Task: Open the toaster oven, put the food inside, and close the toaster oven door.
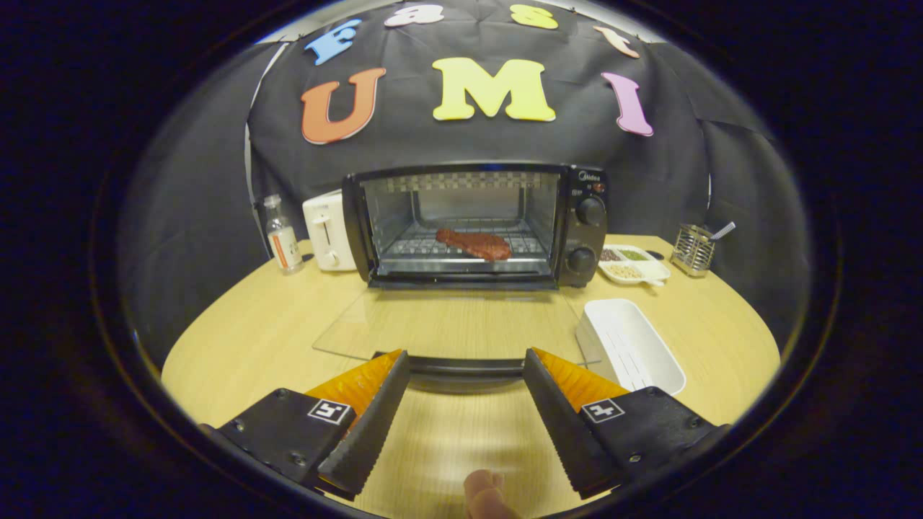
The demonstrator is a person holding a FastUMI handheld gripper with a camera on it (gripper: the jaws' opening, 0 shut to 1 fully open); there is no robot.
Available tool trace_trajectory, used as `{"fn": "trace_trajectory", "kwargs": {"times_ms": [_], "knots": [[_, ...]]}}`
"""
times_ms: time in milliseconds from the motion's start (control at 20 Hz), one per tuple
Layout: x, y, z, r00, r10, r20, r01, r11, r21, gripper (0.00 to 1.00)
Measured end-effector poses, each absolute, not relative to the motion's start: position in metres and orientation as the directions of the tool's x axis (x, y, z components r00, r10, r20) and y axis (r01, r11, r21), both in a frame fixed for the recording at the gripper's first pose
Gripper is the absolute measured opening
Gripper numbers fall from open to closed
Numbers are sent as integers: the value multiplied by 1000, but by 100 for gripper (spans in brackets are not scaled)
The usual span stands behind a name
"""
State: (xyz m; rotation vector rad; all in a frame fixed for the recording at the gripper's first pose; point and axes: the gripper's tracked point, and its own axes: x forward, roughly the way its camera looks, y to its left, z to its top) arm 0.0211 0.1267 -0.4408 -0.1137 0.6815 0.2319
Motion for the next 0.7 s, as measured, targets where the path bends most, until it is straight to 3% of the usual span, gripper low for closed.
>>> {"fn": "trace_trajectory", "kwargs": {"times_ms": [350, 700], "knots": [[18, 133, -482, 678, 144, -721, -215, 976, -8, 100], [19, 139, -479, 676, 155, -720, -220, 976, 3, 100]]}}
